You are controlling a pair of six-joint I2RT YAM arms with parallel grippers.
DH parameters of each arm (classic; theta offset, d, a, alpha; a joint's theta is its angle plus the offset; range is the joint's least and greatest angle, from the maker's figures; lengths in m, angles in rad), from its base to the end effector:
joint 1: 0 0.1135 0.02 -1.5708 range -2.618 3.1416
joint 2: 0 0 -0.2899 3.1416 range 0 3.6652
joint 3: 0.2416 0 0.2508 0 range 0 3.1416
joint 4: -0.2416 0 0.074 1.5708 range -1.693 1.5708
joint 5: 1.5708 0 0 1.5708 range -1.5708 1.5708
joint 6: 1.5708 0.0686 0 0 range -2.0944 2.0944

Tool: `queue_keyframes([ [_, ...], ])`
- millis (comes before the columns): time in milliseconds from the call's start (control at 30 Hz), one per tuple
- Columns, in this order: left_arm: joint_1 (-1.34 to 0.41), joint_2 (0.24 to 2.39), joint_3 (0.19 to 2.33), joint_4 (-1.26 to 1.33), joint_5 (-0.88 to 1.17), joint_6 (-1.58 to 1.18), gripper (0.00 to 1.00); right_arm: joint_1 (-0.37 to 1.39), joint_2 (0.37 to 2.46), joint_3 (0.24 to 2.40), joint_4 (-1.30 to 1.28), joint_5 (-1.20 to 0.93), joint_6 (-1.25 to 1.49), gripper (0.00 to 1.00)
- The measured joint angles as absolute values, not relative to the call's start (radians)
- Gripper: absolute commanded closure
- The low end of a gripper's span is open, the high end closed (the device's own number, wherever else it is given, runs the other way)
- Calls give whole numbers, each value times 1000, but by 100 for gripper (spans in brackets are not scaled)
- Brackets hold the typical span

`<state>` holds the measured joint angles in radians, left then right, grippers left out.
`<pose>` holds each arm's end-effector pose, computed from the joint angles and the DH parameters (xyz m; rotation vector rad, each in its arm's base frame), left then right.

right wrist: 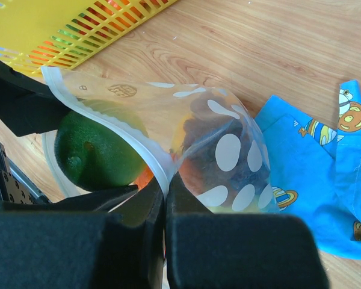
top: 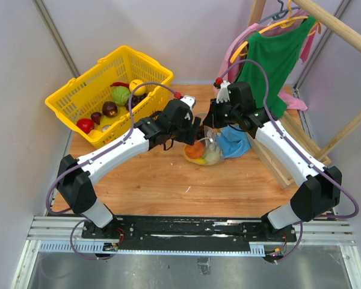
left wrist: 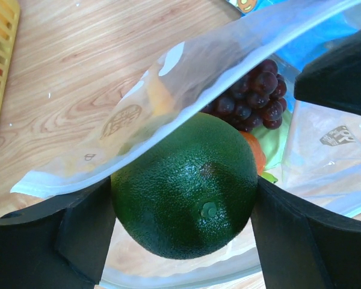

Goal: Place the food in the zip-top bag and seal the zipper
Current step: Place the fake fruit in the zipper food storage bag.

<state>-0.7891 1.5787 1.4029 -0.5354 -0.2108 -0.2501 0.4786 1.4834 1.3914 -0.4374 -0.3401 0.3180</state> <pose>0.2775 -0.2592 0.3278 0.5003 2.2265 -0.3095 0.3111 0.1872 0.3696 -0.3867 2.1438 0.8253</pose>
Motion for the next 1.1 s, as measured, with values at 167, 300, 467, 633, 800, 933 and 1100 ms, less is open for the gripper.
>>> queue_keyframes([
  [167, -789, 1578, 1410, -559, -236, -271, 8, 479, 1483, 1391, -437, -340, 318, 99],
  [300, -789, 1576, 1420, -583, -247, -284, 7, 479, 1483, 1391, -437, -341, 318, 99],
  [467, -789, 1560, 1456, -638, -257, -312, 7, 479, 1483, 1391, -437, -340, 318, 100],
  [633, -789, 1508, 1499, -724, -295, -353, 10, 479, 1483, 1386, -432, -340, 318, 100],
  [800, -789, 1463, 1505, -787, -333, -397, 18, 479, 1483, 1385, -430, -340, 318, 99],
  [933, -778, 1461, 1474, -787, -331, -422, 34, 479, 1483, 1384, -430, -341, 318, 99],
  [1100, -751, 1471, 1420, -772, -295, -440, 72, 479, 1483, 1380, -423, -342, 318, 99],
])
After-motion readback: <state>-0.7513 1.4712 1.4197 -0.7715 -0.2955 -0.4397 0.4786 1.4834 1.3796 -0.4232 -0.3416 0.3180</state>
